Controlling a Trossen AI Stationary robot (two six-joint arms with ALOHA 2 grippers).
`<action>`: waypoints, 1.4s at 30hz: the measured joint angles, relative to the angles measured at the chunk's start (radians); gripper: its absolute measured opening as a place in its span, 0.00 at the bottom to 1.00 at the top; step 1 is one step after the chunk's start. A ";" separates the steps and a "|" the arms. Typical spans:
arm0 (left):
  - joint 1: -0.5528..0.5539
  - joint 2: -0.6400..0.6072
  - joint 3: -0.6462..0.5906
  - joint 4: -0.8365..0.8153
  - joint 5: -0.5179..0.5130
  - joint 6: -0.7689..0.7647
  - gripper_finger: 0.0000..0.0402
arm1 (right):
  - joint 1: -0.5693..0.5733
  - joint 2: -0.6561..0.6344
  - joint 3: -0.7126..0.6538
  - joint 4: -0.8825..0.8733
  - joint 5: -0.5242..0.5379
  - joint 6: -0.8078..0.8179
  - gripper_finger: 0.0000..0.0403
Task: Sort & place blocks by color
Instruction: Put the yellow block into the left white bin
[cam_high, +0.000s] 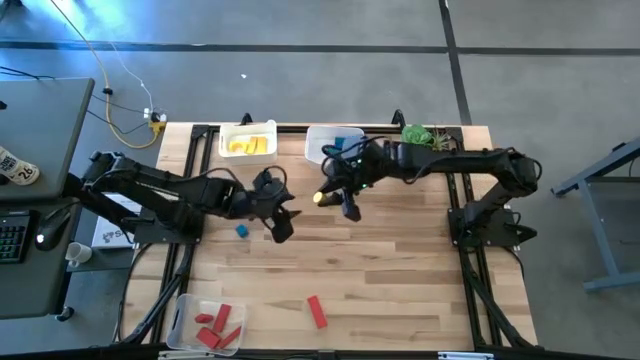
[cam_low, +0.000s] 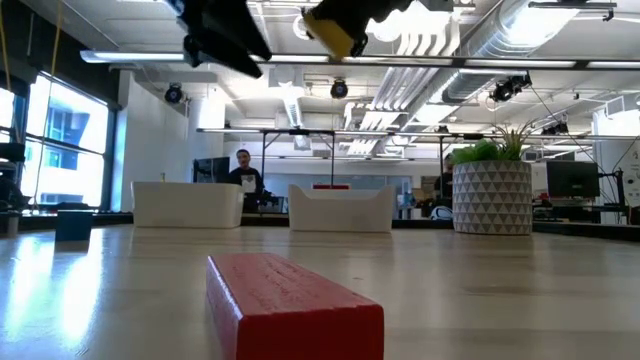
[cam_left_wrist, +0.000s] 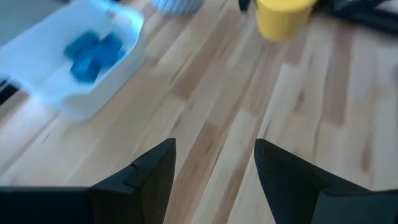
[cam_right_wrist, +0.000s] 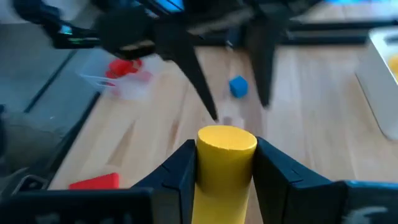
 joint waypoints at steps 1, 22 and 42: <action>0.010 0.000 0.000 0.033 0.017 0.025 0.51 | -0.003 -0.008 0.000 0.003 -0.022 -0.019 0.25; 0.081 0.000 0.000 0.528 0.279 0.317 0.52 | 0.030 -0.153 0.002 0.155 -0.119 -0.100 0.25; 0.081 0.000 0.000 0.674 0.233 0.381 0.51 | 0.136 -0.121 0.002 0.272 0.230 -0.096 0.25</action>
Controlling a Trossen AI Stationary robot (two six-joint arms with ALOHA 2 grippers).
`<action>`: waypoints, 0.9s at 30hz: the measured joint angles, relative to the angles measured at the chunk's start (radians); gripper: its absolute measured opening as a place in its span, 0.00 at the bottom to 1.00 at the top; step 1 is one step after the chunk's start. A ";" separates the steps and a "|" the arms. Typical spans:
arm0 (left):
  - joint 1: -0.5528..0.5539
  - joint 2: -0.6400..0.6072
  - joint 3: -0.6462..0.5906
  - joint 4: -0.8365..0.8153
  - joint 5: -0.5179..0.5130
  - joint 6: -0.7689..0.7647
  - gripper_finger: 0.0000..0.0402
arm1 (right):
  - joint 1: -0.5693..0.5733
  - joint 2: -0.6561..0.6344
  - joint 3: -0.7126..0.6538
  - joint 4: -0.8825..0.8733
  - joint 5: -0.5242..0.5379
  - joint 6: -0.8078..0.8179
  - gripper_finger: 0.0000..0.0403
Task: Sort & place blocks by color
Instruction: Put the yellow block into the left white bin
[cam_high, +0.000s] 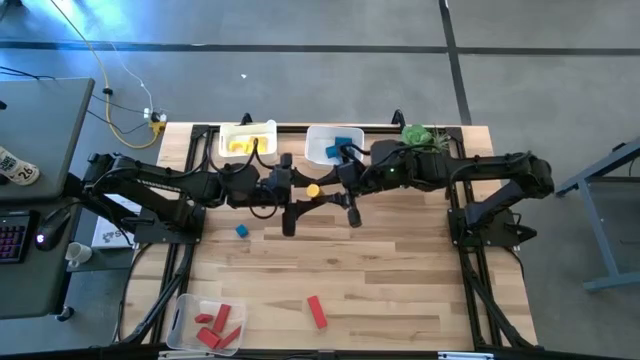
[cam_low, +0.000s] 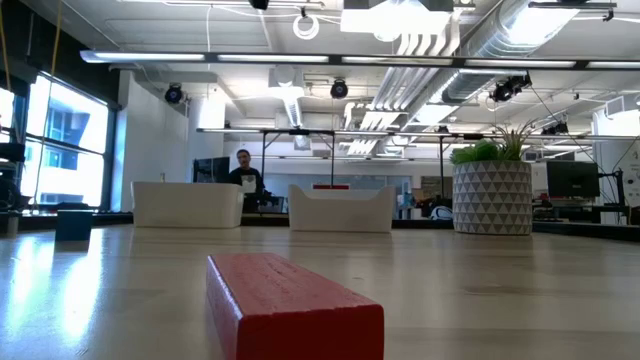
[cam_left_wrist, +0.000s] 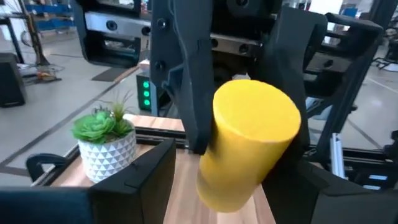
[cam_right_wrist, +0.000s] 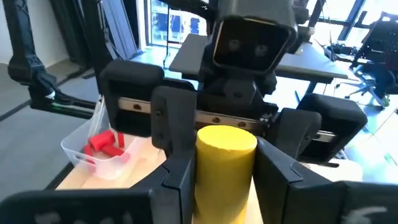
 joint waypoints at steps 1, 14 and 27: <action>0.001 0.000 0.000 0.002 -0.006 0.010 0.51 | 0.000 0.004 0.000 0.004 0.001 0.000 0.25; 0.003 0.000 0.000 -0.012 -0.015 0.059 0.25 | 0.000 0.008 0.000 -0.006 0.026 0.033 0.28; 0.004 0.000 0.000 -0.176 -0.146 0.076 0.25 | 0.000 0.008 0.000 -0.061 0.164 0.045 0.49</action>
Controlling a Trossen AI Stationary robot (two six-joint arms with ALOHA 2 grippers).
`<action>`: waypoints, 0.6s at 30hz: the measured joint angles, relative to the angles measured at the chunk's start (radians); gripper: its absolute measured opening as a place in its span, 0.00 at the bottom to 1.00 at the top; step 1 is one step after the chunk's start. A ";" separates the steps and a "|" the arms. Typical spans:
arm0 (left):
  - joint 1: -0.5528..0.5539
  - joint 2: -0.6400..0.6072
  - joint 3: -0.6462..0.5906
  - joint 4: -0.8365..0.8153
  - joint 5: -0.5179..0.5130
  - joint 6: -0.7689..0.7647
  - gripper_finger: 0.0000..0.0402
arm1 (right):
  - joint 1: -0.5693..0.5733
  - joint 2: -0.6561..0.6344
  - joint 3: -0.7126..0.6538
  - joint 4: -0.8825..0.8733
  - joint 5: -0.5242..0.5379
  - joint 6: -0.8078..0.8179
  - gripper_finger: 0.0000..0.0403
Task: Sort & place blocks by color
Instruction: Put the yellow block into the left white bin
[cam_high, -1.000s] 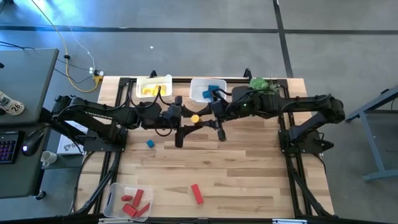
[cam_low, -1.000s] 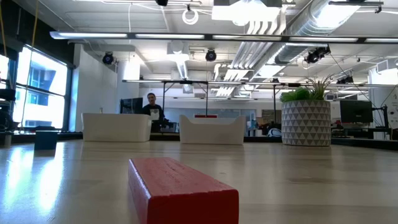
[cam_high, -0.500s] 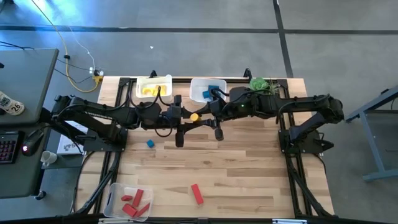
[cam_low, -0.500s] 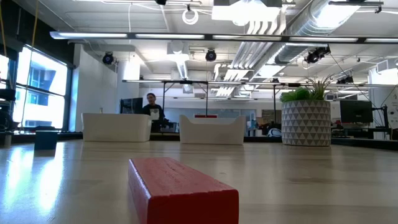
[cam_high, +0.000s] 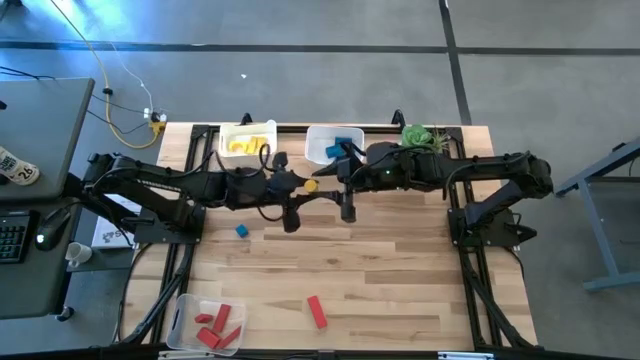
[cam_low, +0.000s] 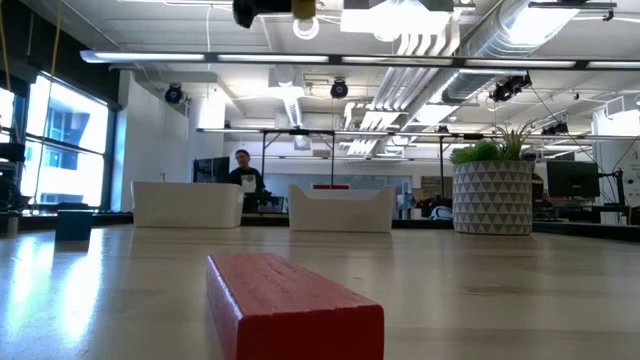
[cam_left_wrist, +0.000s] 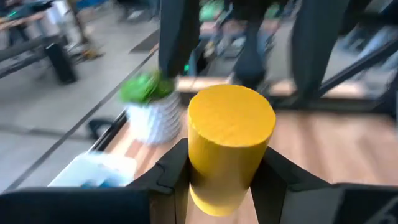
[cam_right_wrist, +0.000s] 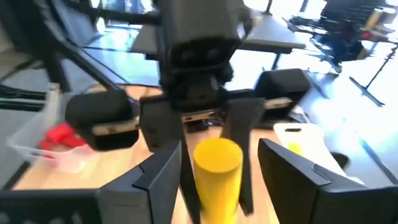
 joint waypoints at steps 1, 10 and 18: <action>0.002 0.000 0.000 -0.035 -0.030 0.000 0.25 | 0.000 0.000 0.000 -0.006 0.020 0.001 0.50; 0.144 0.000 0.000 -0.412 -0.137 -0.080 0.25 | -0.003 0.000 0.000 -0.130 0.115 0.009 0.51; 0.410 0.000 0.000 -0.567 -0.093 -0.106 0.25 | -0.003 0.000 0.000 -0.165 0.114 0.072 0.51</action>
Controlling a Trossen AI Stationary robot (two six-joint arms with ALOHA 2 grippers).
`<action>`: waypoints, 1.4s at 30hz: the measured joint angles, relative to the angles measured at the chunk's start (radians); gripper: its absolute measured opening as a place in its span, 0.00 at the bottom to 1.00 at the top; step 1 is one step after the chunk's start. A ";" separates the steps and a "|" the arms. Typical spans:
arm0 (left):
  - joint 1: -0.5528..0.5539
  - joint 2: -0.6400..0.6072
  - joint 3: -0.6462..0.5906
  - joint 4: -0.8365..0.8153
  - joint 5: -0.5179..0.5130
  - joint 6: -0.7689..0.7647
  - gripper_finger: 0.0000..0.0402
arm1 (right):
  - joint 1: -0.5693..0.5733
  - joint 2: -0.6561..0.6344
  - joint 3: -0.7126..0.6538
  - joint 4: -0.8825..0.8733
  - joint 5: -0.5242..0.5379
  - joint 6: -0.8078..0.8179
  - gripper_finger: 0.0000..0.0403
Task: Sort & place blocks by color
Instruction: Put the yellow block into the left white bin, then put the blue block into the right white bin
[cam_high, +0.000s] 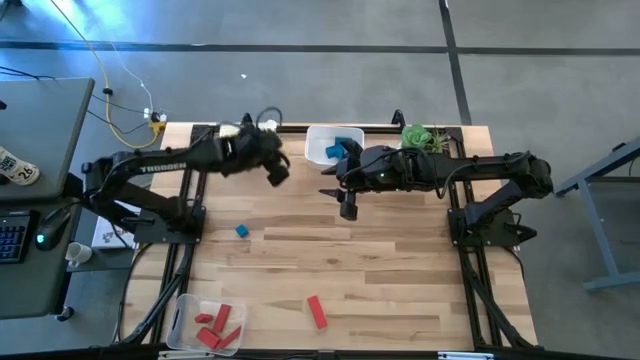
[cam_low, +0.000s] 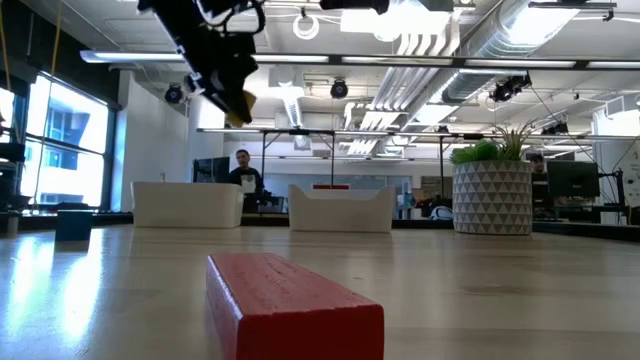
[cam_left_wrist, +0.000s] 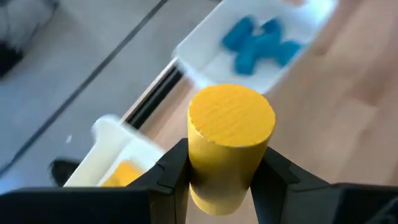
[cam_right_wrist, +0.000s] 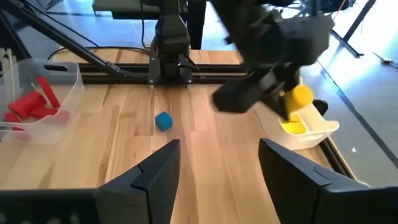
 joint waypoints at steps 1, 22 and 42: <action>0.036 0.000 0.000 -0.010 0.016 0.000 0.25 | 0.000 0.000 0.000 -0.003 0.000 0.007 0.51; 0.542 0.181 0.000 -0.025 0.358 -0.037 0.27 | 0.000 0.000 0.000 -0.019 0.000 0.062 0.51; 0.546 0.249 0.000 -0.061 0.299 -0.034 0.47 | 0.022 0.000 0.000 -0.041 -0.001 0.180 0.51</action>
